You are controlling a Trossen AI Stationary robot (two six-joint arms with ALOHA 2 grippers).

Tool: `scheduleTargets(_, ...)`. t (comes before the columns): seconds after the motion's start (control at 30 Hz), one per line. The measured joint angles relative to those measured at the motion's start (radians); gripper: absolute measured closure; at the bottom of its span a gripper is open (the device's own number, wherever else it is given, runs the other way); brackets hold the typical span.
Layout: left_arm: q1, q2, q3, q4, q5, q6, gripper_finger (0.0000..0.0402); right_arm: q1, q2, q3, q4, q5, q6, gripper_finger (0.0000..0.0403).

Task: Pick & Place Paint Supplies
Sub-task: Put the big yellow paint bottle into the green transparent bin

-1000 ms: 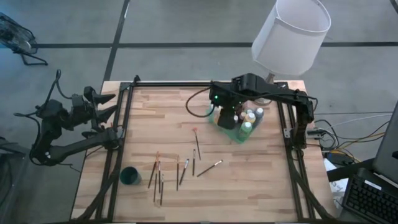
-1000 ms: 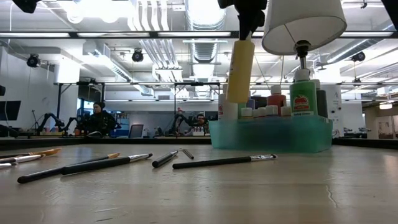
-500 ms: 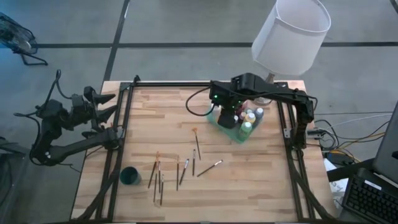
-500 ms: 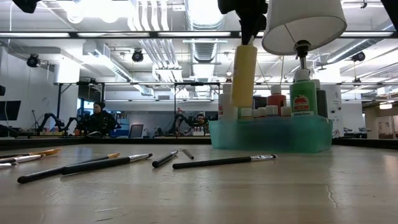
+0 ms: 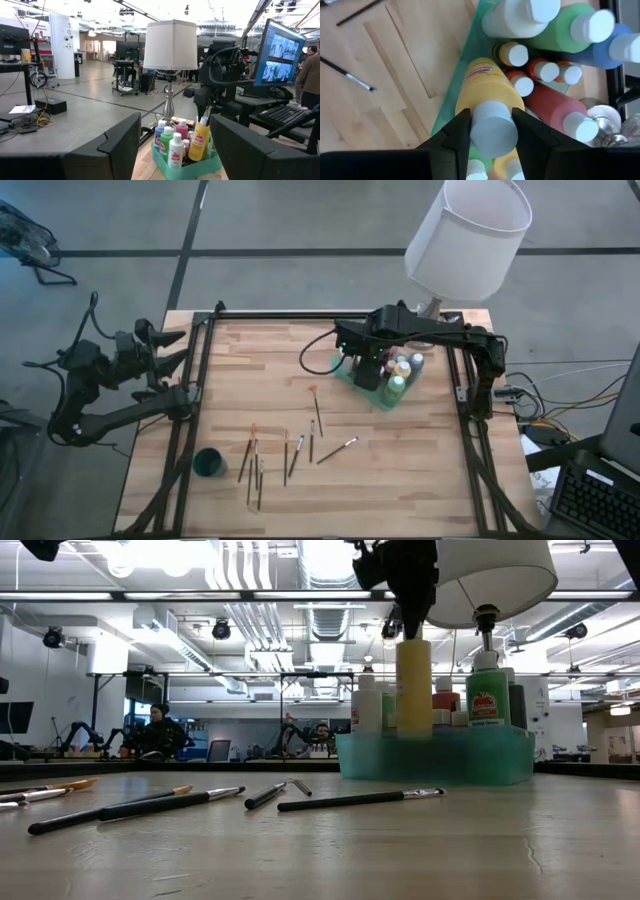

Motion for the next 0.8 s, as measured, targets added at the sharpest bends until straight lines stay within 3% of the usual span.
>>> scheduleTargets(0.63, 0.000, 0.000, 0.000, 0.000, 0.000, 0.000, 0.0158, -0.001, 0.000, -0.165, 0.139, -0.012, 0.013, 0.0271)
scheduleTargets(0.8, 0.000, 0.000, 0.000, 0.000, 0.000, 0.000, 0.0158, -0.001, 0.000, -0.190, 0.168, -0.052, 0.014, 0.0287)
